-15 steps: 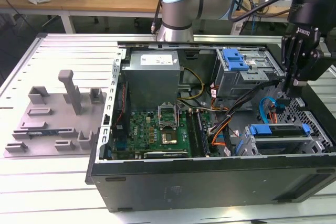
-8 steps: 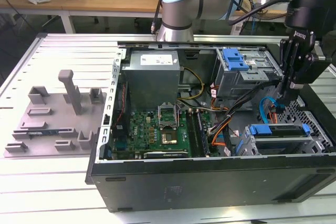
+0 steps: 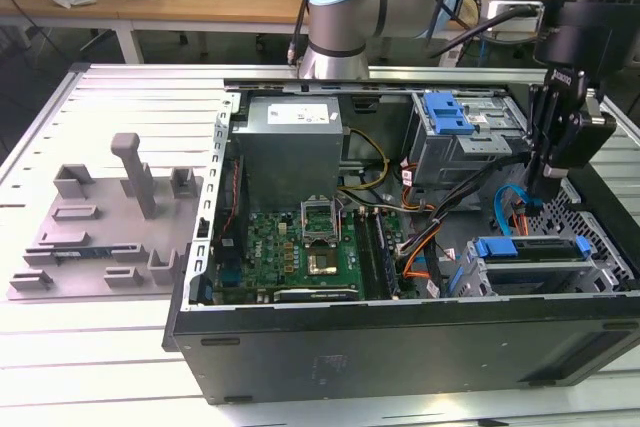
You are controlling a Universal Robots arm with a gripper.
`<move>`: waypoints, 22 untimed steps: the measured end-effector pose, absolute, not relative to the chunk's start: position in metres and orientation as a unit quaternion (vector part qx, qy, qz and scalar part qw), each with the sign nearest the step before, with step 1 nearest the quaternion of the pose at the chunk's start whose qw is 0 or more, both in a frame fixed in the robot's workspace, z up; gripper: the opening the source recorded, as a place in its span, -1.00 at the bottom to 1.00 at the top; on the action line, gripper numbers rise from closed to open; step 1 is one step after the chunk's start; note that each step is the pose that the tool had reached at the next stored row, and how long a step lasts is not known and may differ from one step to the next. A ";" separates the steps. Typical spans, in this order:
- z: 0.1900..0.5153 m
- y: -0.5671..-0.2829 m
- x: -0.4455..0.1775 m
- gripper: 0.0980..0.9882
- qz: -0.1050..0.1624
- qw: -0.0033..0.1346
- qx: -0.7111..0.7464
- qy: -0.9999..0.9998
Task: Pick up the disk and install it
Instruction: 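Insert the first disk wire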
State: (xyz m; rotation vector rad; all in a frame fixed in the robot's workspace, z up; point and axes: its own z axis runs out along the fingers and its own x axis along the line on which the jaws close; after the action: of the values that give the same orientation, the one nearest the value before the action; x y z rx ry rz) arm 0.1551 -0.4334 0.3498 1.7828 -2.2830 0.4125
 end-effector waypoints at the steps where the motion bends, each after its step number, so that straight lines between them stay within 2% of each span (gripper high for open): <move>1: 0.349 -0.433 0.155 -0.57 0.142 0.109 0.606 -0.776; 6: 0.346 -0.419 0.155 -0.57 0.157 0.116 0.619 -0.761; 16: 0.341 -0.416 0.149 -0.57 0.171 0.123 0.631 -0.746; 22: 0.340 -0.411 0.149 -0.57 0.187 0.134 0.628 -0.743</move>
State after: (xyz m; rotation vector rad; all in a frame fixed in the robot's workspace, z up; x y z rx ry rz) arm 0.1490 -0.4109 0.3396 1.8222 -2.1542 0.5432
